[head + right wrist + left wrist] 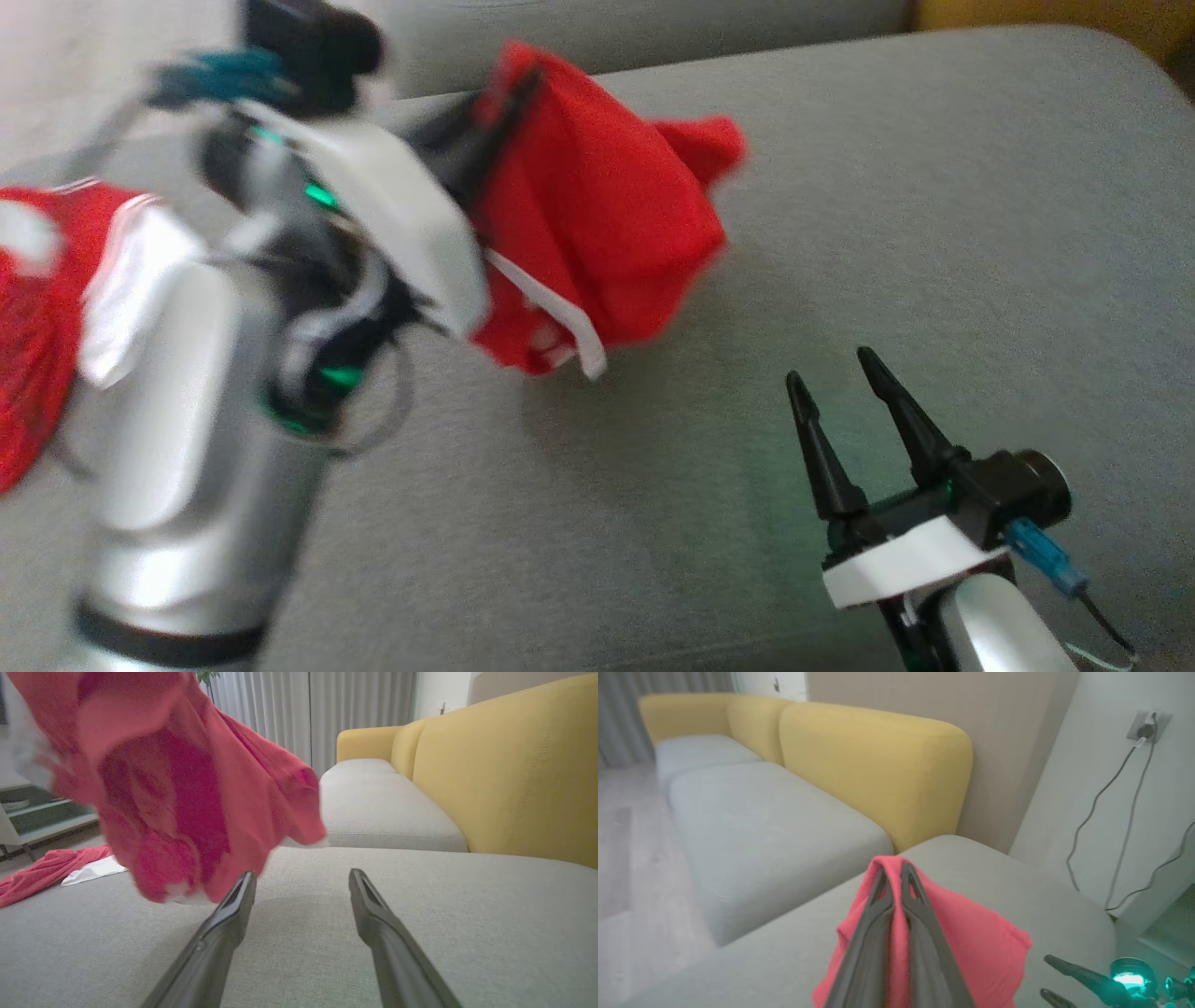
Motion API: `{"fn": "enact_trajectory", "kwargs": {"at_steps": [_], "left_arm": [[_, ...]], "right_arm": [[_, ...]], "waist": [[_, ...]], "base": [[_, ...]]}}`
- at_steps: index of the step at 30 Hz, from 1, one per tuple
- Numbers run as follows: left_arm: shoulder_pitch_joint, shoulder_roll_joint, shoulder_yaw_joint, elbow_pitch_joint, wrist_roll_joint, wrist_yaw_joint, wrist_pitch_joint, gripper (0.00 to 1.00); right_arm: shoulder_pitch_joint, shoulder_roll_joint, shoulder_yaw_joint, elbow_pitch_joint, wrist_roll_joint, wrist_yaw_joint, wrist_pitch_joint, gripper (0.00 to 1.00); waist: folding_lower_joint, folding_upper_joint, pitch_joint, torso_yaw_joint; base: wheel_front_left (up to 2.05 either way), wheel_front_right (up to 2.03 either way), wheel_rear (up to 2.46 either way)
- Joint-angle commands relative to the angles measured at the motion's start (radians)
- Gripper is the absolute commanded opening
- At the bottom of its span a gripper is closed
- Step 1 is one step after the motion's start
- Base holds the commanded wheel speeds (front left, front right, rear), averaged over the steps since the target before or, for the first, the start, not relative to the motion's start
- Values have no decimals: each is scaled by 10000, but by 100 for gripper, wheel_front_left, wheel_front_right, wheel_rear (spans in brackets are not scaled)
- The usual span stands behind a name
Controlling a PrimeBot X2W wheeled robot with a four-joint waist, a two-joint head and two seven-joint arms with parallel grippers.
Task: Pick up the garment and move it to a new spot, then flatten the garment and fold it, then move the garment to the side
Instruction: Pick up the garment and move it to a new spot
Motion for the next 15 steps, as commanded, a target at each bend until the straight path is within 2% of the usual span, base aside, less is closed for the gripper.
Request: {"fn": "enact_trajectory", "kwargs": {"at_steps": [1, 5, 8, 13, 15], "left_arm": [[-173, -262, 94, 234, -82, 126, -158, 0], [-282, -966, -201, 1816, 222, 388, -1038, 0], [-414, -1349, -338, 2917, 26, 547, -1640, 0], [-550, -1560, -889, 4101, -562, 757, -2335, 0], [-707, -1572, -1507, 4465, -1070, 973, -2993, 0]], "right_arm": [[-528, 129, 315, -415, 106, -7, -107, 100], [-742, 228, 566, -468, 202, -7, -108, 100], [-744, 270, 557, -524, 242, -7, -108, 100], [-677, 306, 422, -554, 253, -7, -108, 100], [-638, 326, 389, -575, 296, -7, -108, 100]], "waist": [[1, -1, 249, -986], [1, -1, 427, -1909], [1, -1, 505, -2399], [1, -1, 659, -2786], [1, -1, 735, -2845]], "base": [[0, 0, 0], [0, 0, 0], [0, 0, 0], [0, 0, 0], [0, 0, 0]]}}
